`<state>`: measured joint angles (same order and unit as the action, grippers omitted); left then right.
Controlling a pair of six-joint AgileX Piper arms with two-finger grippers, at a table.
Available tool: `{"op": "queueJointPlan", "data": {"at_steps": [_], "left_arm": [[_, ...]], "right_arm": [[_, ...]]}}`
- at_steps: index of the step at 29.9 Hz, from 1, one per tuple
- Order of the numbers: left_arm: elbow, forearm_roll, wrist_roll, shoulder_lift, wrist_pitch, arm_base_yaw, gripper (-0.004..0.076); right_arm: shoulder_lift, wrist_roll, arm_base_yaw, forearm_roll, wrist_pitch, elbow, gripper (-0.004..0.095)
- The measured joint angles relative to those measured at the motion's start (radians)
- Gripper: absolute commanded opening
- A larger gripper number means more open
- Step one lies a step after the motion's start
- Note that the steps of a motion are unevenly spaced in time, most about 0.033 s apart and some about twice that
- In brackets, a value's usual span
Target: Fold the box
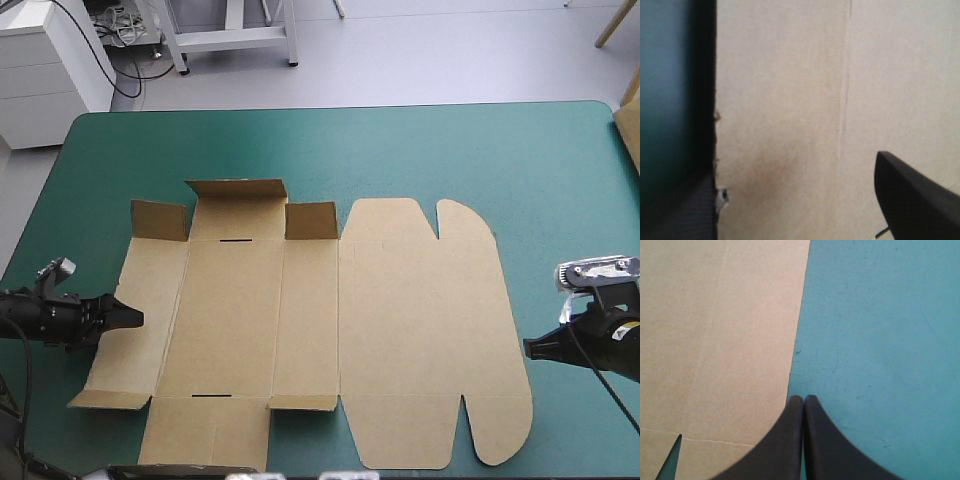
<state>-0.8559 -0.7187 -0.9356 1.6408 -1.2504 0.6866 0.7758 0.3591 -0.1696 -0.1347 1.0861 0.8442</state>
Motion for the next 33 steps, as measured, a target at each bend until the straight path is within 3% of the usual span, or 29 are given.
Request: {"op": "queueJointPlan", "data": {"at_steps": [18, 28, 33], "left_arm": [[0.001, -0.015, 0.0, 0.001, 0.0, -0.09, 0.0561], [0.015, 0.009, 0.0, 0.016, 0.02, -0.096, 0.0172], [0.022, 0.014, 0.002, 0.025, 0.021, -0.097, 0.0067]], "right_arm": [[0.0, 0.0, 0.0, 0.0, 0.0, 0.0, -0.0022], [0.0, 0.0, 0.0, 0.0, 0.0, 0.0, -0.0021], [0.0, 0.0, 0.0, 0.0, 0.0, 0.0, -0.0021]]}}
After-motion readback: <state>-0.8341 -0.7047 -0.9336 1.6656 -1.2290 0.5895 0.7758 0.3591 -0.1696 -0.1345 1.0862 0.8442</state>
